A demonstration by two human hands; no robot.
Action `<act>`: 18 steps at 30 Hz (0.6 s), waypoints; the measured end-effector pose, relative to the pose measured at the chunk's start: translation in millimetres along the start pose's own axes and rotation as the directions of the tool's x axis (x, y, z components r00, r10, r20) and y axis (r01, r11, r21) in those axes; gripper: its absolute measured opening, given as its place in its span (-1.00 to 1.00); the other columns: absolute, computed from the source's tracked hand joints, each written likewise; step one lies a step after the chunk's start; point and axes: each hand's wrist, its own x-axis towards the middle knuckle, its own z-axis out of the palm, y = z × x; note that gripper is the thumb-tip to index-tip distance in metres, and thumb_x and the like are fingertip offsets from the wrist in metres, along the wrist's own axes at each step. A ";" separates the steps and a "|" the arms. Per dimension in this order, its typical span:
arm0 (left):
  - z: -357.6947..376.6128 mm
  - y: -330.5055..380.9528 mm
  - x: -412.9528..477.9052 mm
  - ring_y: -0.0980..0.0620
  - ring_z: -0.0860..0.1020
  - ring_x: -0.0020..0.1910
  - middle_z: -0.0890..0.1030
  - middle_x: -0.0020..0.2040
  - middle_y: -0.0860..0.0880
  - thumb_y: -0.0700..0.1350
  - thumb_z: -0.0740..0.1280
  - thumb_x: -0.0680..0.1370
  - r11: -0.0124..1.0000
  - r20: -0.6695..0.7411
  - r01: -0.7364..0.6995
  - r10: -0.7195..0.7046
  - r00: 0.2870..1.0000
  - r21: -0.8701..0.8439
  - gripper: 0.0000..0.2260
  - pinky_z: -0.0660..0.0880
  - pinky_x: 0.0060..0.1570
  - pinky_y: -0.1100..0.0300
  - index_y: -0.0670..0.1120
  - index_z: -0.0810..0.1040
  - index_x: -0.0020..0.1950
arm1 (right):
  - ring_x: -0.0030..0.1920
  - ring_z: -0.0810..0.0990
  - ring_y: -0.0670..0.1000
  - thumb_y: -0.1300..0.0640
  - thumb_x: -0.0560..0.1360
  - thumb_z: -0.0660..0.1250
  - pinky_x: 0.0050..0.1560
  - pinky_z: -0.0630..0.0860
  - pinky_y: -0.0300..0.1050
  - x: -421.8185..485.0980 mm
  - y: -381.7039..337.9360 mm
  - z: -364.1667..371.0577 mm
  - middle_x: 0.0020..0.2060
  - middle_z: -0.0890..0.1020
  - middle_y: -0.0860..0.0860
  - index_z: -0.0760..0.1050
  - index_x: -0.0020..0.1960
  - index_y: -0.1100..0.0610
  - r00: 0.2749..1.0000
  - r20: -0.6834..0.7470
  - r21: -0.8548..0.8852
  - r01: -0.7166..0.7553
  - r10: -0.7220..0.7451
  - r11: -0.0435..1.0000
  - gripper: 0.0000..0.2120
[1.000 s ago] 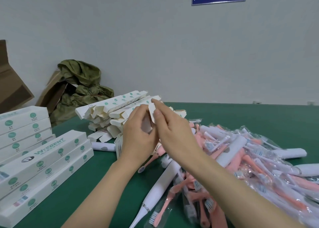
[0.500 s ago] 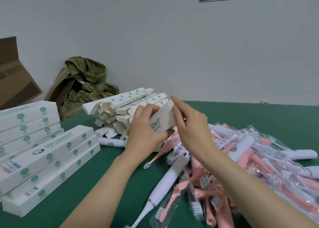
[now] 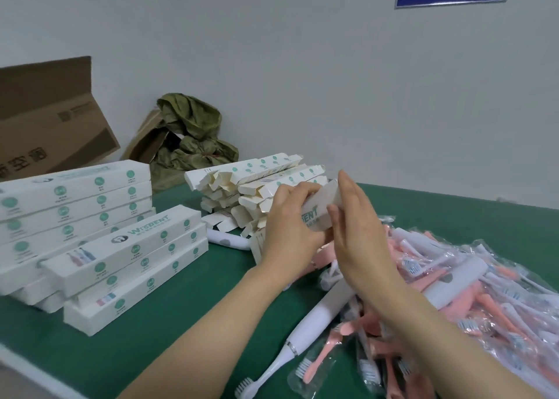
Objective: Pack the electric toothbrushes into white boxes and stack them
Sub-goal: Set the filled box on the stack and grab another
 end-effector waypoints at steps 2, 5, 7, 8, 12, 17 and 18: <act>-4.1 6.8 3.3 0.33 0.42 -0.05 0.36 -0.05 0.16 -0.14 0.56 0.31 0.999 -0.014 -0.020 0.020 1.000 0.037 -0.53 0.35 -0.04 0.50 0.01 0.55 0.18 | 0.39 0.22 -0.20 -0.03 0.61 -0.02 0.30 0.04 -0.55 1.5 -2.1 -8.4 0.41 0.27 -0.11 0.12 0.52 0.09 0.999 -0.052 0.131 0.008 -0.001 0.991 -0.50; -25.4 16.1 17.3 0.06 0.44 0.03 0.38 -0.01 0.07 -0.06 0.53 0.33 0.945 -0.055 -0.105 0.128 0.990 0.309 -0.45 0.44 0.02 0.18 0.01 0.50 0.30 | -0.01 0.58 -0.19 -0.10 0.61 -0.01 0.11 0.48 -0.14 4.5 -7.4 -13.4 0.11 0.60 -0.05 0.37 0.33 0.02 0.975 -0.174 0.315 -0.078 0.139 0.946 -0.60; -48.5 16.4 34.5 0.01 0.40 0.02 0.38 -0.02 0.03 0.06 0.47 0.38 0.847 -0.006 -0.076 0.093 0.996 0.526 -0.50 0.38 -0.08 0.13 0.03 0.48 0.28 | -0.28 0.56 -0.21 0.02 0.61 0.10 -0.22 0.48 -0.24 9.7 -4.5 -13.7 -0.15 0.64 -0.05 0.42 0.17 0.01 0.967 -0.102 0.221 -0.207 0.234 0.953 -0.80; -61.5 13.1 43.9 -0.01 0.38 0.01 0.39 -0.01 0.01 0.08 0.45 0.39 0.769 0.043 -0.034 0.009 0.999 0.638 -0.55 0.34 -0.12 0.13 0.01 0.49 0.23 | -0.32 0.53 -0.21 0.07 0.59 0.14 -0.31 0.40 -0.31 11.3 -1.3 -13.0 -0.19 0.62 -0.05 0.44 0.16 0.04 0.962 0.001 0.096 -0.273 0.274 0.957 -0.81; -114.0 -1.6 70.2 -0.09 0.44 -0.03 0.45 0.02 -0.09 0.02 0.48 0.38 0.412 0.074 0.147 -0.473 0.878 0.899 -0.65 0.41 -0.16 0.08 -0.10 0.37 -0.07 | -0.19 0.54 -0.03 0.09 0.58 0.17 -0.28 0.41 -0.18 7.3 8.5 -7.1 -0.09 0.63 0.03 0.49 0.15 0.14 0.846 0.372 -0.453 -0.193 0.382 0.870 -0.78; -150.4 -32.9 72.5 -0.04 0.53 -0.05 0.51 -0.05 -0.03 0.02 0.48 0.42 0.243 0.041 0.164 -0.666 0.745 0.956 -0.61 0.49 -0.09 0.13 -0.13 0.46 0.11 | -0.40 0.36 -0.12 0.08 0.60 0.13 -0.47 0.19 -0.30 3.0 0.8 -5.7 -0.39 0.42 -0.04 0.40 -0.06 0.10 0.748 0.503 -0.542 -0.118 0.433 0.832 -0.86; -154.0 -39.3 71.1 -0.02 0.52 -0.09 0.48 -0.14 -0.01 0.04 0.47 0.43 0.225 0.043 0.147 -0.669 0.742 0.963 -0.65 0.48 -0.12 0.14 -0.12 0.46 0.05 | -0.42 0.30 -0.13 0.07 0.60 0.13 -0.47 0.17 -0.30 4.4 -2.1 -6.3 -0.42 0.36 -0.05 0.34 -0.12 0.07 0.733 0.506 -0.558 -0.123 0.454 0.820 -0.85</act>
